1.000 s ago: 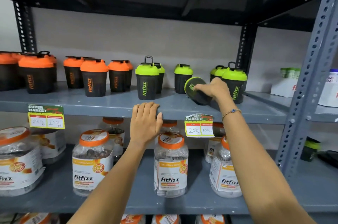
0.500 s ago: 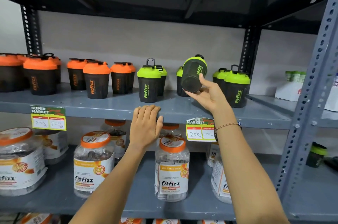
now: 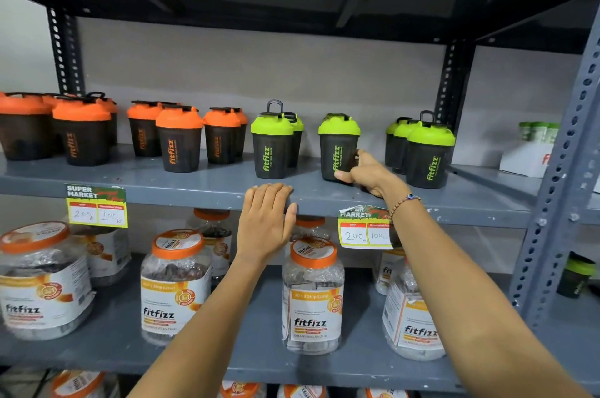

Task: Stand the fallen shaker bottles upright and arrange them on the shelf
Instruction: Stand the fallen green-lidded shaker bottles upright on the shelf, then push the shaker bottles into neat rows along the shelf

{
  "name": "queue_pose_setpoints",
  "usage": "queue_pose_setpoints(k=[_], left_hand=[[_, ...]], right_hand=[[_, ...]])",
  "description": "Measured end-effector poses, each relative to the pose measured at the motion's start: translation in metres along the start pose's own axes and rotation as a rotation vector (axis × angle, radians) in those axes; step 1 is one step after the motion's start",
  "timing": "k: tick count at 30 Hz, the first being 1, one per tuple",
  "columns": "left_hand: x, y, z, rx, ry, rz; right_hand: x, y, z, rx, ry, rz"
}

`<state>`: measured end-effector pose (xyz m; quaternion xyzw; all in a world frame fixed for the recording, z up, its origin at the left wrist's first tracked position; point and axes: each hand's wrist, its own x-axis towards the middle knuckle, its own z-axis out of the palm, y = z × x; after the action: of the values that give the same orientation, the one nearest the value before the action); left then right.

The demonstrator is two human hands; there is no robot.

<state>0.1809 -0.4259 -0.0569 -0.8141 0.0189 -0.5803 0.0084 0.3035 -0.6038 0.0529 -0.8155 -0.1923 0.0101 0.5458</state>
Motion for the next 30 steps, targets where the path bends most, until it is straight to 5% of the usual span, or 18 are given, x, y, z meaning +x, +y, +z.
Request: queue_pose_setpoints(k=[6, 11, 13, 17, 19, 30], left_hand=[[0.000, 0.002, 0.000, -0.026, 0.030, -0.031], [0.027, 0.029, -0.015, -0.079, -0.050, -0.331], [0.050, 0.039, -0.019, -0.144, -0.177, -0.384], [0.092, 0.066, -0.014, -0.410, -0.475, -0.549], [0.108, 0.079, -0.003, -0.499, -0.589, -0.650], [0.136, 0.089, 0.043, -0.432, -0.741, -0.835]], right_hand=[[-0.005, -0.005, 0.005, -0.126, -0.011, -0.026], [-0.017, -0.009, -0.002, -0.149, 0.000, -0.038], [-0.025, -0.004, -0.013, -0.083, 0.166, -0.143], [-0.046, 0.018, -0.059, 0.017, 0.828, -0.384], [-0.052, 0.032, -0.087, -0.038, 0.928, -0.296], [-0.018, 0.050, -0.130, -0.306, 0.375, 0.169]])
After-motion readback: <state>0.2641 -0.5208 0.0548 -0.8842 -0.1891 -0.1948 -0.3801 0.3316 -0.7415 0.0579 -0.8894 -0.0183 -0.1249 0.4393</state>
